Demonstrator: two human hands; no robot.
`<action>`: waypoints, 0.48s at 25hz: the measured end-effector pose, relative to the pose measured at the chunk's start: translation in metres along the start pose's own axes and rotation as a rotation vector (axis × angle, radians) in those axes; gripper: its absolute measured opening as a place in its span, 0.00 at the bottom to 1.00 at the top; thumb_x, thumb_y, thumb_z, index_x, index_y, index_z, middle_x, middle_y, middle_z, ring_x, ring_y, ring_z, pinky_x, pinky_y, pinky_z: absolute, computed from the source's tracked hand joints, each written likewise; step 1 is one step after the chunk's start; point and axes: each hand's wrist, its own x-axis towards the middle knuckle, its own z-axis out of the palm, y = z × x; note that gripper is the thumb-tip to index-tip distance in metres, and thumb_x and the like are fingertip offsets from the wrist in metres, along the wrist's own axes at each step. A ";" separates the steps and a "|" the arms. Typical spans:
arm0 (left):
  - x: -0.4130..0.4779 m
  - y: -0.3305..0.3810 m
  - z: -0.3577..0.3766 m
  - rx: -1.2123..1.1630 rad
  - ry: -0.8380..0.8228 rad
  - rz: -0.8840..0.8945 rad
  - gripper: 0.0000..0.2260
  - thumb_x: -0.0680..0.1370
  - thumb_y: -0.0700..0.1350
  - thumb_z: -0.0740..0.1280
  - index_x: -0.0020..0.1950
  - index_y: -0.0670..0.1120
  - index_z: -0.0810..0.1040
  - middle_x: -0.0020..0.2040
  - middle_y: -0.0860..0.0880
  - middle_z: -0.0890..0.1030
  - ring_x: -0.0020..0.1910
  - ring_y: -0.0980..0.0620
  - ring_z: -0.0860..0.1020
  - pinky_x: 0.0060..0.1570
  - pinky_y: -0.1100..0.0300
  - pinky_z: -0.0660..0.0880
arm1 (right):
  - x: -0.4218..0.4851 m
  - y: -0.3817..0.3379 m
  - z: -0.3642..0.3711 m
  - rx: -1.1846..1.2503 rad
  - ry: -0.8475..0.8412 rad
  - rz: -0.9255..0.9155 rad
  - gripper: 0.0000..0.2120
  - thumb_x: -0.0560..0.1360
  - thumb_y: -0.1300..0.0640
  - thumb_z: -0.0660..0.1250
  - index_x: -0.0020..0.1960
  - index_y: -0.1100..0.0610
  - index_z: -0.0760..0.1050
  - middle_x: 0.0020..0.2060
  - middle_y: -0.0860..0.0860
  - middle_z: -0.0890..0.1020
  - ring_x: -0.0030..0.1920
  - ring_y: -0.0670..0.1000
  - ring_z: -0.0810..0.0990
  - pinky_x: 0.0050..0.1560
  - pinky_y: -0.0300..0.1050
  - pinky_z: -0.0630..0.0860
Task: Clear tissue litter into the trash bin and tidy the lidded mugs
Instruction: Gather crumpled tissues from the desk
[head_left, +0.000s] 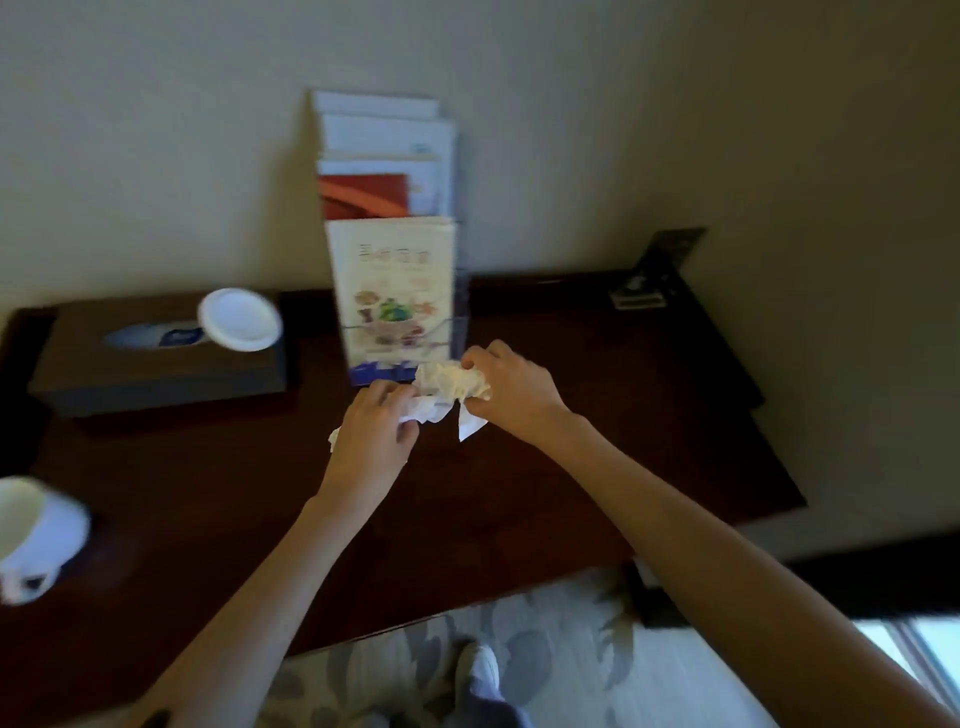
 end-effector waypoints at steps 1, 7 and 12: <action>0.000 0.013 0.006 -0.011 -0.034 0.071 0.15 0.73 0.35 0.65 0.59 0.41 0.74 0.54 0.42 0.75 0.55 0.43 0.73 0.55 0.50 0.71 | -0.021 0.015 -0.005 0.021 0.041 0.080 0.20 0.70 0.54 0.68 0.60 0.52 0.68 0.56 0.54 0.73 0.50 0.56 0.77 0.42 0.45 0.70; -0.037 0.093 0.062 -0.096 -0.298 0.450 0.14 0.73 0.35 0.66 0.58 0.41 0.75 0.55 0.43 0.76 0.54 0.45 0.74 0.51 0.54 0.74 | -0.196 0.080 -0.003 0.101 0.237 0.601 0.20 0.70 0.53 0.69 0.60 0.52 0.69 0.53 0.54 0.74 0.47 0.56 0.77 0.38 0.46 0.71; -0.116 0.199 0.131 -0.185 -0.580 0.693 0.14 0.71 0.34 0.65 0.55 0.42 0.77 0.53 0.43 0.76 0.51 0.42 0.75 0.43 0.48 0.77 | -0.376 0.105 0.022 0.163 0.363 1.016 0.19 0.68 0.54 0.68 0.58 0.53 0.71 0.52 0.55 0.75 0.48 0.59 0.78 0.37 0.45 0.67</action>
